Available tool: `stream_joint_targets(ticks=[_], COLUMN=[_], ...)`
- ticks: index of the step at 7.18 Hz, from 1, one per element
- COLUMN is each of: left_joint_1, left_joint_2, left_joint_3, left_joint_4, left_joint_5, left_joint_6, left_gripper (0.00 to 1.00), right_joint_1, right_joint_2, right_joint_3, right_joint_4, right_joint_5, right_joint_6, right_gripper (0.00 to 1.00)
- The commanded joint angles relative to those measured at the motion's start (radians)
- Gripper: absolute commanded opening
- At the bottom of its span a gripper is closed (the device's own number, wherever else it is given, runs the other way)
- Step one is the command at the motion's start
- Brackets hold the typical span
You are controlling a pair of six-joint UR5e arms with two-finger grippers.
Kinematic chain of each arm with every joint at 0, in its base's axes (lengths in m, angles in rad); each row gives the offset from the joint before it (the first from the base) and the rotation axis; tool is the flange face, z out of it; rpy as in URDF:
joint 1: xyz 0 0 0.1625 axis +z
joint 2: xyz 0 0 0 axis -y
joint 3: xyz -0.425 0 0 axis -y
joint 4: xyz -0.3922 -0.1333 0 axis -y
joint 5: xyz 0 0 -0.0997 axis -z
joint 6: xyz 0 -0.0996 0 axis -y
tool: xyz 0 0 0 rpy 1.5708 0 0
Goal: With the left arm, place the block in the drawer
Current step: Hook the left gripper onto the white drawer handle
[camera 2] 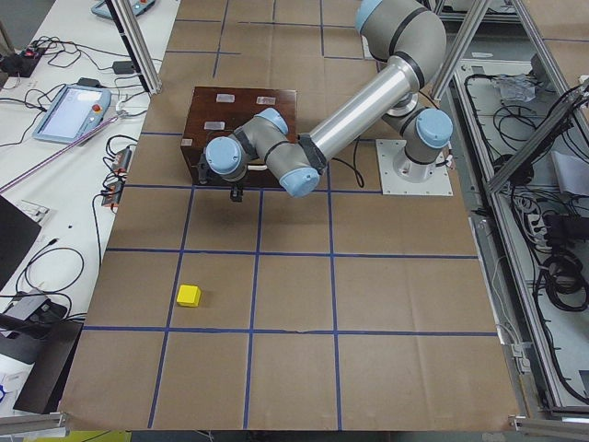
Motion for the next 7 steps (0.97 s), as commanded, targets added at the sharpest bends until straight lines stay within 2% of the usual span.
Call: stream_joint_targets(ticks=[1, 7], left_joint_1=[0.003, 0.027], left_joint_2=[-0.002, -0.003], left_joint_3=[0.001, 0.004], left_joint_4=[0.011, 0.065], left_joint_5=[0.006, 0.033], left_joint_6=[-0.003, 0.0], left_gripper=[0.99, 0.99], right_joint_1=[0.0, 0.0], right_joint_2=[0.0, 0.0], right_joint_3=[-0.001, 0.001], right_joint_4=[0.0, 0.0], right_joint_5=[0.0, 0.0], right_joint_6=[0.0, 0.0], right_gripper=[1.0, 1.0])
